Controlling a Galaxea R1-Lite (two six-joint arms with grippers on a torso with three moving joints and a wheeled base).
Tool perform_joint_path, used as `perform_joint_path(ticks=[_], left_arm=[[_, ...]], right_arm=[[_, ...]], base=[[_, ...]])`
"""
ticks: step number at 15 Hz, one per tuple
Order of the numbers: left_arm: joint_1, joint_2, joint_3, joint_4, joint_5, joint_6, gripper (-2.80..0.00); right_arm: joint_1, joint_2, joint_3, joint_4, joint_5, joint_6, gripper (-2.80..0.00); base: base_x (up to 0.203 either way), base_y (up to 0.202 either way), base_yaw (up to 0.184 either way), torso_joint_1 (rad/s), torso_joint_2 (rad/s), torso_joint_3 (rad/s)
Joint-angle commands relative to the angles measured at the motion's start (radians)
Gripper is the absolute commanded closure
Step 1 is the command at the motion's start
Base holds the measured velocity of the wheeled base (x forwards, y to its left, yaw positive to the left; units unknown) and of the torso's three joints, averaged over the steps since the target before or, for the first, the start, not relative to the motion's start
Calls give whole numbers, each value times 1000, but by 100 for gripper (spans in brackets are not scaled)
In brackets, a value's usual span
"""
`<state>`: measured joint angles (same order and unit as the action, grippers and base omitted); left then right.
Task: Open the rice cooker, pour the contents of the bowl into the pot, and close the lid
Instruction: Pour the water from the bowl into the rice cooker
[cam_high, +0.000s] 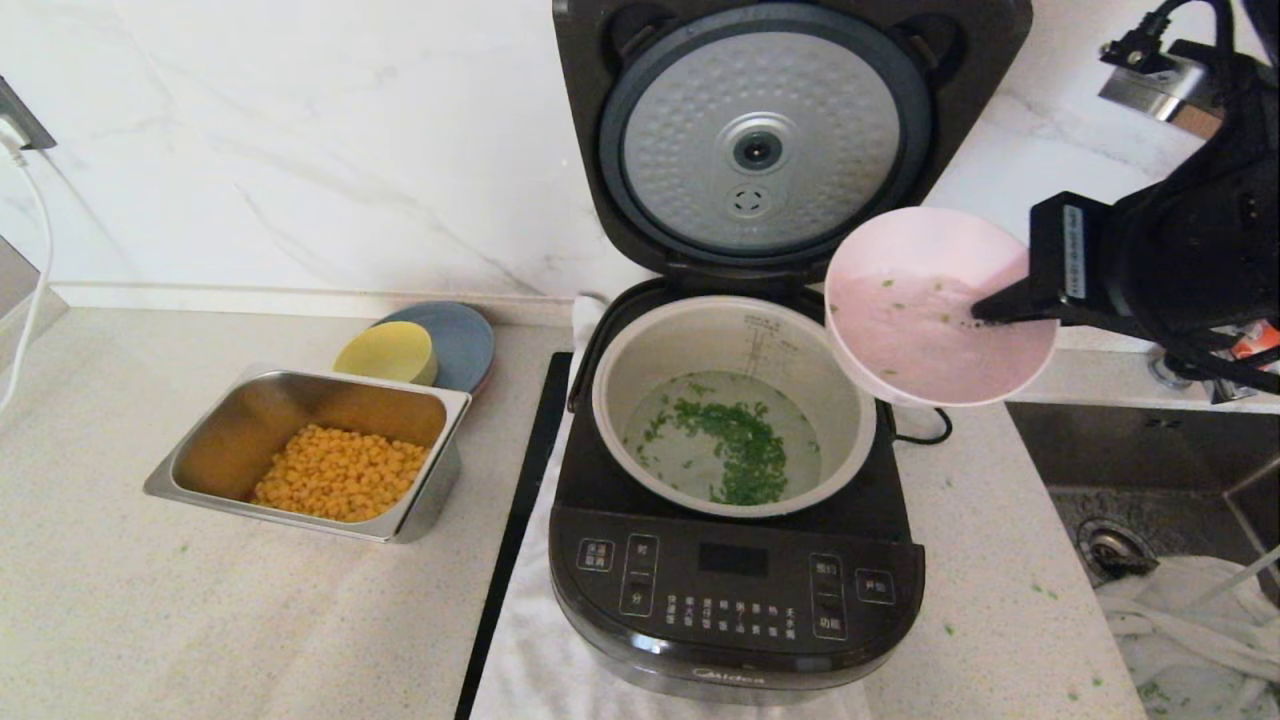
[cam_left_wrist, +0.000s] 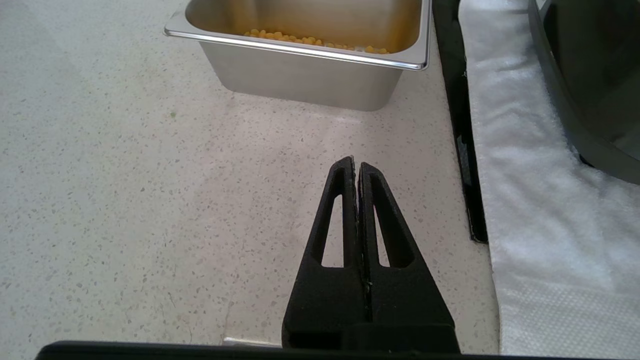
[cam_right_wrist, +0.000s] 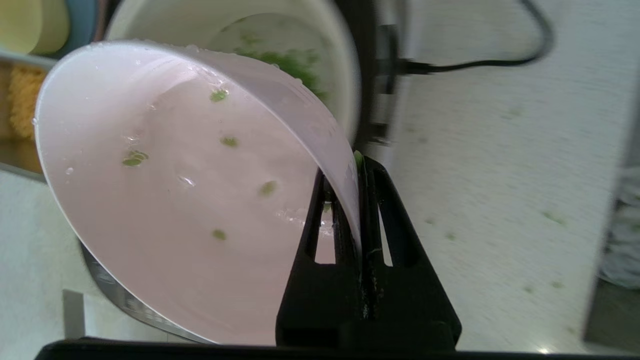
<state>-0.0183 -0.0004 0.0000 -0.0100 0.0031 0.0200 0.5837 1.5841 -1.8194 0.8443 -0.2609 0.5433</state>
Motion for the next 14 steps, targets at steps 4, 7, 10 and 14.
perform_joint_path(ticks=[4, 7, 10, 14], left_arm=[[0, -1, 8, -1, 0, 0, 0], [0, -1, 8, -1, 0, 0, 0], [0, -1, 8, -1, 0, 1, 0], [0, -1, 8, -1, 0, 1, 0]], right_arm=[[80, 159, -109, -2, -34, 8, 0], [111, 223, -112, -55, -99, 8, 0], [129, 266, -112, -136, -193, 6, 0], [145, 302, -112, -198, -288, 1, 0]], base=[[0, 0, 0, 0, 0, 0], [0, 0, 0, 0, 0, 0], [0, 0, 0, 0, 0, 0], [0, 0, 0, 0, 0, 0]])
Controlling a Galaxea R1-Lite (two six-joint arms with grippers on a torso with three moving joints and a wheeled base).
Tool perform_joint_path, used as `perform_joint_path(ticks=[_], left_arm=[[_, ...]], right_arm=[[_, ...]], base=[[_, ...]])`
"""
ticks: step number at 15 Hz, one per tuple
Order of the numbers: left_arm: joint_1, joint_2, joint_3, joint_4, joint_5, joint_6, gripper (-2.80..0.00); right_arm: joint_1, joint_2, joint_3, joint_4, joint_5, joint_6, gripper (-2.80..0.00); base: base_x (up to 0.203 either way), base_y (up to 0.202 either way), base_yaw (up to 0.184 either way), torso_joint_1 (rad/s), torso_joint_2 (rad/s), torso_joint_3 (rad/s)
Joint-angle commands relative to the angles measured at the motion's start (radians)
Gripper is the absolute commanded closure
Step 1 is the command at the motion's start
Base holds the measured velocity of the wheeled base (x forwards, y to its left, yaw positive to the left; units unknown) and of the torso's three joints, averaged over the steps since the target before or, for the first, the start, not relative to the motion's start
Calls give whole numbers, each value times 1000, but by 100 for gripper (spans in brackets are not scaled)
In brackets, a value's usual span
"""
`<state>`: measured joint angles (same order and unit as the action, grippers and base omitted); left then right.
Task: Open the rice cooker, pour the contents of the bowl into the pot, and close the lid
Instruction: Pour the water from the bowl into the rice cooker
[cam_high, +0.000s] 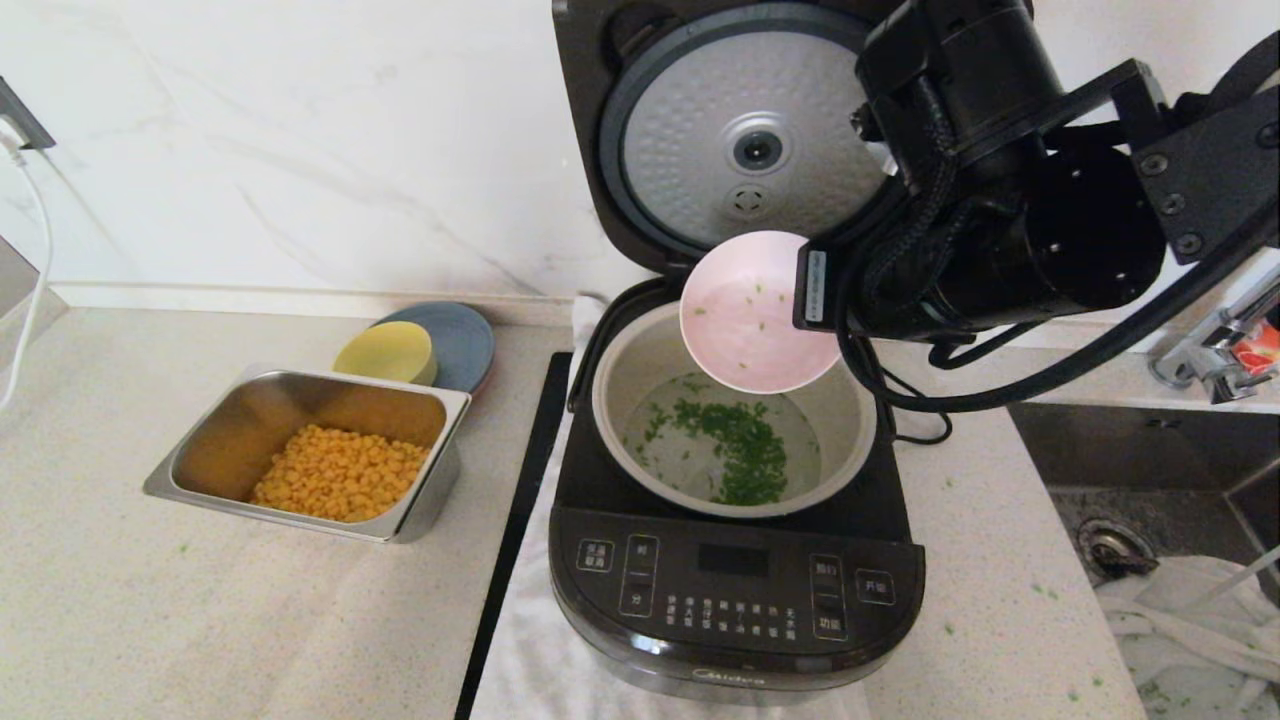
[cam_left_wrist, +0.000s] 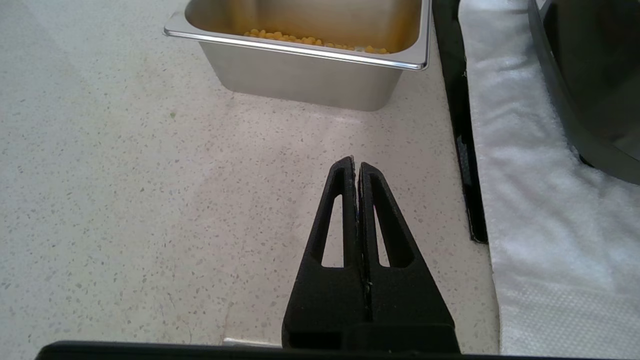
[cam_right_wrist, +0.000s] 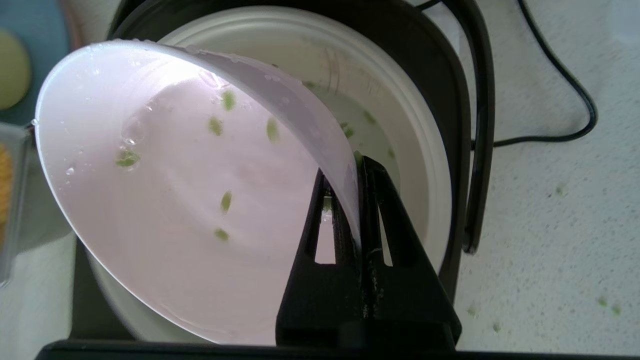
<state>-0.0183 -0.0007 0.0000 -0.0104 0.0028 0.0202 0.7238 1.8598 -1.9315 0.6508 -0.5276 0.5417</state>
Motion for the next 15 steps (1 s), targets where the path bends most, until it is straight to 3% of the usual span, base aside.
perform_joint_path(ticks=[1, 5, 9, 15], left_arm=[[0, -2, 8, 0, 0, 1, 0], [0, -1, 8, 0, 0, 0, 0], [0, -1, 8, 0, 0, 1, 0], [0, -1, 8, 0, 0, 0, 0]], right_arm=[[13, 35, 0, -19, -55, 0, 0], [50, 64, 0, -61, -178, -44, 0], [60, 104, 3, -219, -321, -155, 0], [71, 135, 65, -470, -453, -318, 0]], base=[[0, 0, 0, 0, 0, 0], [0, 0, 0, 0, 0, 0], [0, 0, 0, 0, 0, 0], [0, 0, 0, 0, 0, 0]])
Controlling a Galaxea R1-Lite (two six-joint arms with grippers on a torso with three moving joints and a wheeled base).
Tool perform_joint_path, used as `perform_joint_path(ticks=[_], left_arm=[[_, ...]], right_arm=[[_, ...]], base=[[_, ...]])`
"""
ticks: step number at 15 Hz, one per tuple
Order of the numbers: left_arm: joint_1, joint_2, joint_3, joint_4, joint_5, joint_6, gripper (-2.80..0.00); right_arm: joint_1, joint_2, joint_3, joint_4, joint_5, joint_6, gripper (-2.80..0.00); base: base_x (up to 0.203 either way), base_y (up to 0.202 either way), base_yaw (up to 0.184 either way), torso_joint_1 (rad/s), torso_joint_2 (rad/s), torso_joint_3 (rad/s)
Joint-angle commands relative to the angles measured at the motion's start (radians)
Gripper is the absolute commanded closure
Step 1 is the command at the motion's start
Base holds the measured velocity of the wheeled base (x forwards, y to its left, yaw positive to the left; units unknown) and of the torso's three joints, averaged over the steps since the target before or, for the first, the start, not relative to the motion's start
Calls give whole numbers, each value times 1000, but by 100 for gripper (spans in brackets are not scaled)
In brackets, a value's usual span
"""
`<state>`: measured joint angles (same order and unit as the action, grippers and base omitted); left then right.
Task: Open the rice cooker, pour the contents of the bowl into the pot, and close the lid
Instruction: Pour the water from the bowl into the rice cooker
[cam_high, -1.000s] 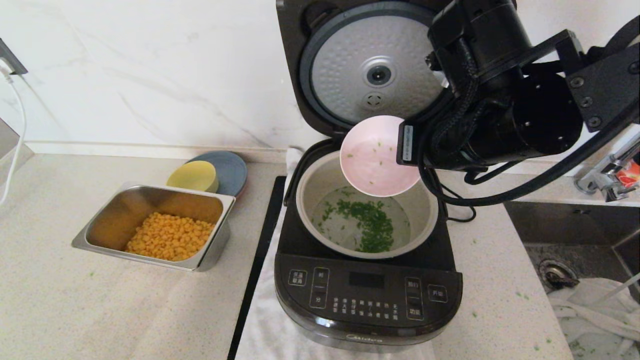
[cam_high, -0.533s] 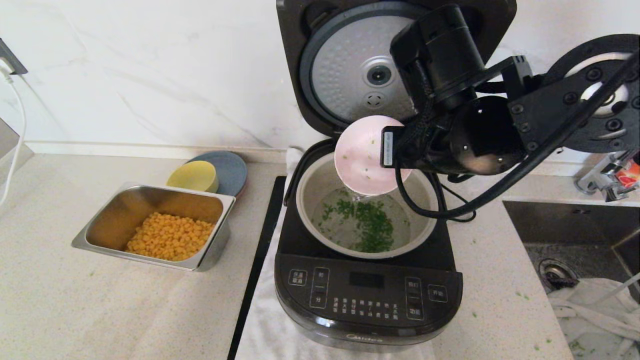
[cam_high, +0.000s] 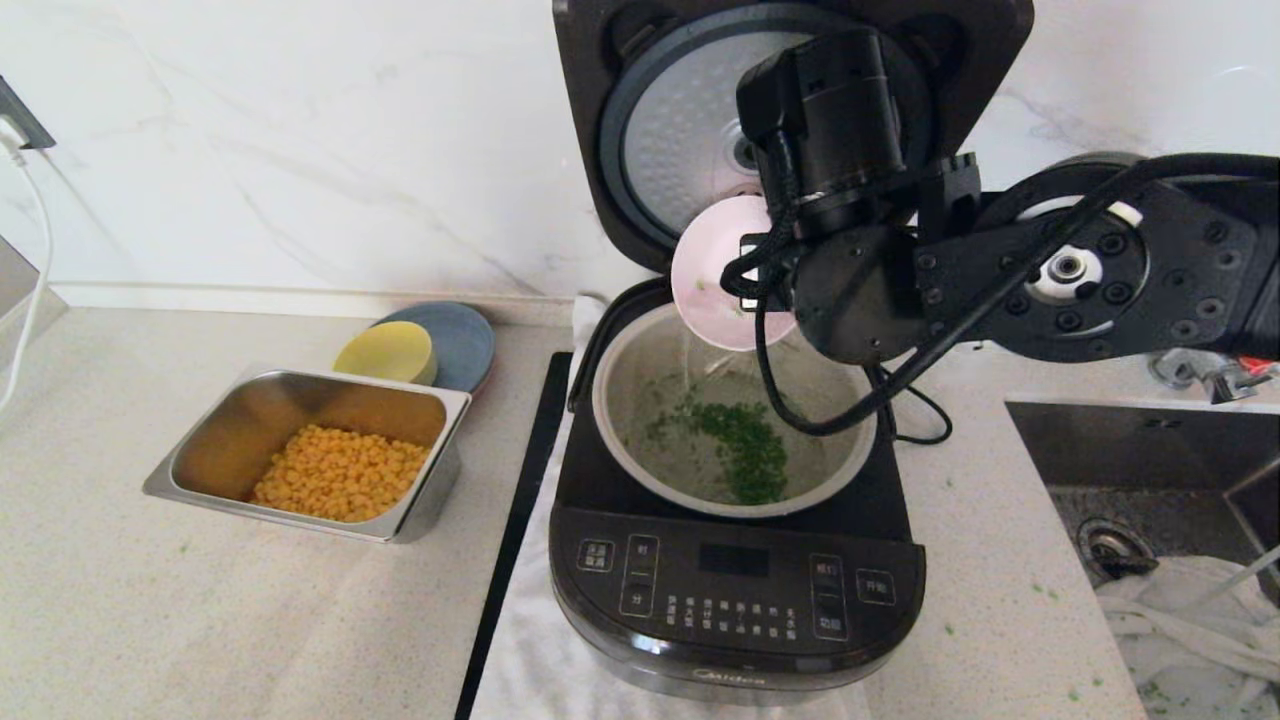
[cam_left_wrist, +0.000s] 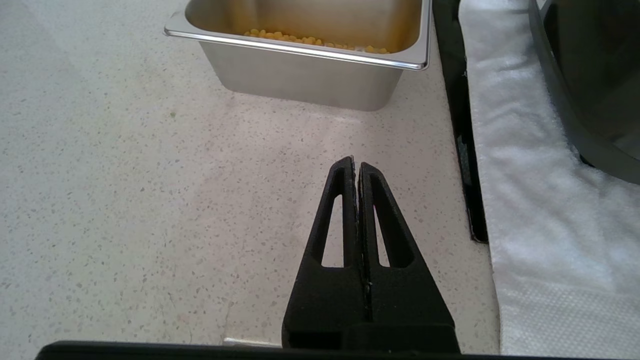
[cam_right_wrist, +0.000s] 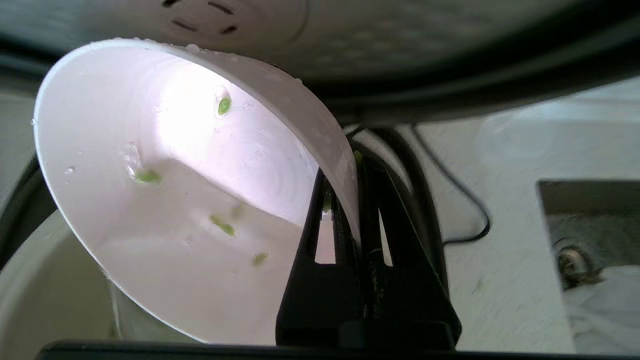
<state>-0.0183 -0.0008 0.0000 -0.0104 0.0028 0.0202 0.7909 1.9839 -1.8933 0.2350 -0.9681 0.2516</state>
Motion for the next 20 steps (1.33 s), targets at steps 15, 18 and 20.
perform_joint_path(ticks=[15, 18, 20], left_arm=[[0, -1, 8, 0, 0, 0, 0], [0, -1, 8, 0, 0, 0, 0], [0, -1, 8, 0, 0, 0, 0]], right_arm=[[37, 153, 521, -1734, 52, -1112, 0], [45, 140, 574, -1757, 52, -1113, 0], [74, 114, 601, -1761, 49, -1114, 0]], base=[[0, 0, 0, 0, 0, 0], [0, 0, 0, 0, 0, 0], [0, 0, 0, 0, 0, 0]])
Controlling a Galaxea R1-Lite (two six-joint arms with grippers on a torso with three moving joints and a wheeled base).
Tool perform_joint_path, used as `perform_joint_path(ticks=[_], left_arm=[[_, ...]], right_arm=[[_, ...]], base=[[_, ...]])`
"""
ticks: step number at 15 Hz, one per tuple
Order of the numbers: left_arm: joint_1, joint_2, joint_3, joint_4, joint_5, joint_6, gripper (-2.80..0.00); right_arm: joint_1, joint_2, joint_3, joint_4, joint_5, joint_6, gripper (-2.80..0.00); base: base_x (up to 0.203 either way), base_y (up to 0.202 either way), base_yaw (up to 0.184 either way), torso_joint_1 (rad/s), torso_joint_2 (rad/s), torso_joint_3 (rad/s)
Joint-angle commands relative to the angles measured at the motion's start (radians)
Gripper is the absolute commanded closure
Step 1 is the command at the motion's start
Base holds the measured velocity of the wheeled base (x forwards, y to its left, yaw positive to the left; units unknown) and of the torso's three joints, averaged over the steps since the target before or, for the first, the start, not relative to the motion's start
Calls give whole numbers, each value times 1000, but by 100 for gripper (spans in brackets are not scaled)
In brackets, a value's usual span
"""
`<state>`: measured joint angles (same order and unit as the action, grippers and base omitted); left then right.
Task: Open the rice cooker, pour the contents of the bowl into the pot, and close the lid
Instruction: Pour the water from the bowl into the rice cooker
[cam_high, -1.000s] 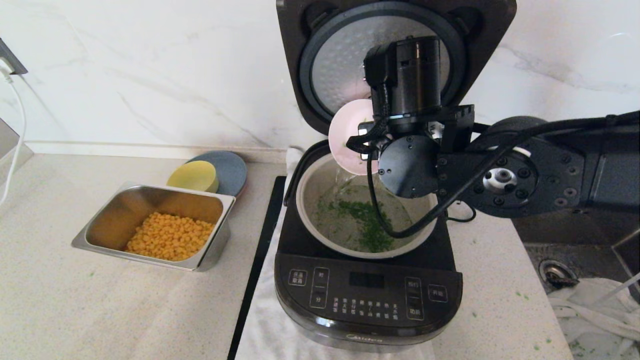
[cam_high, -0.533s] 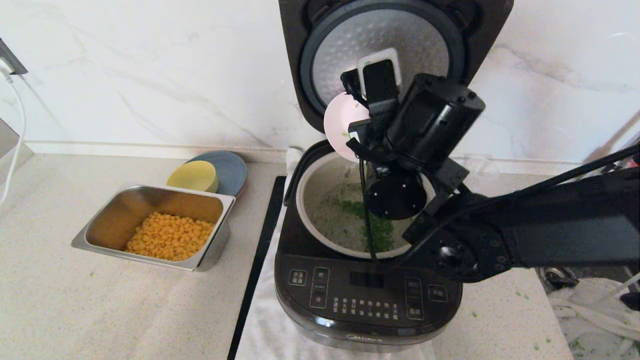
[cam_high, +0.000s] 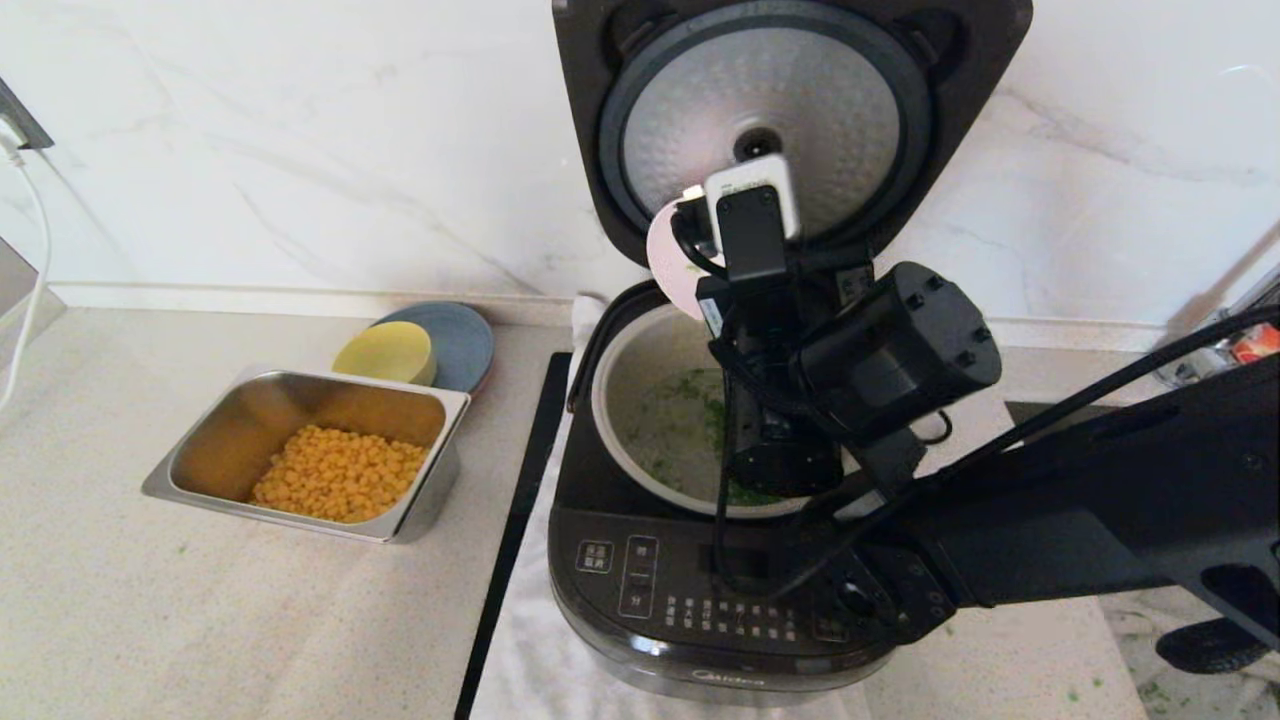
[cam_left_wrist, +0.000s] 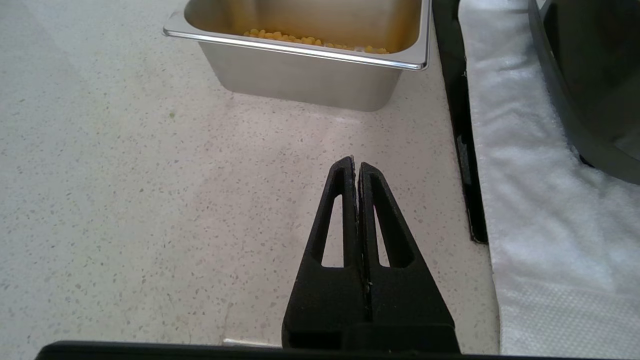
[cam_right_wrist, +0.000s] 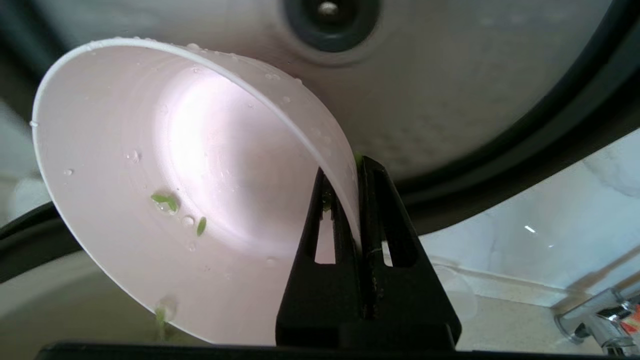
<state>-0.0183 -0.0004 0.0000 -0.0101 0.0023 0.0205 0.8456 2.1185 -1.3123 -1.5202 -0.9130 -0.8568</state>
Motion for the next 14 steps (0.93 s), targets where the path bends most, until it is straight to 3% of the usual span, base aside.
perform_joint_path(ticks=[1, 5, 8, 14], left_arm=[[0, -1, 8, -1, 1, 1, 0], [0, -1, 8, -1, 1, -1, 0], [0, -1, 8, -1, 1, 1, 0], [0, -1, 8, -1, 1, 1, 0]], right_arm=[[38, -37, 25, 1, -12, -7, 0], [78, -93, 39, 58, -73, -7, 0], [106, -172, 62, 216, -145, 17, 0], [74, -289, 69, 645, -130, 116, 0]], base=[[0, 0, 0, 0, 0, 0], [0, 0, 0, 0, 0, 0], [0, 0, 0, 0, 0, 0], [0, 0, 0, 0, 0, 0]])
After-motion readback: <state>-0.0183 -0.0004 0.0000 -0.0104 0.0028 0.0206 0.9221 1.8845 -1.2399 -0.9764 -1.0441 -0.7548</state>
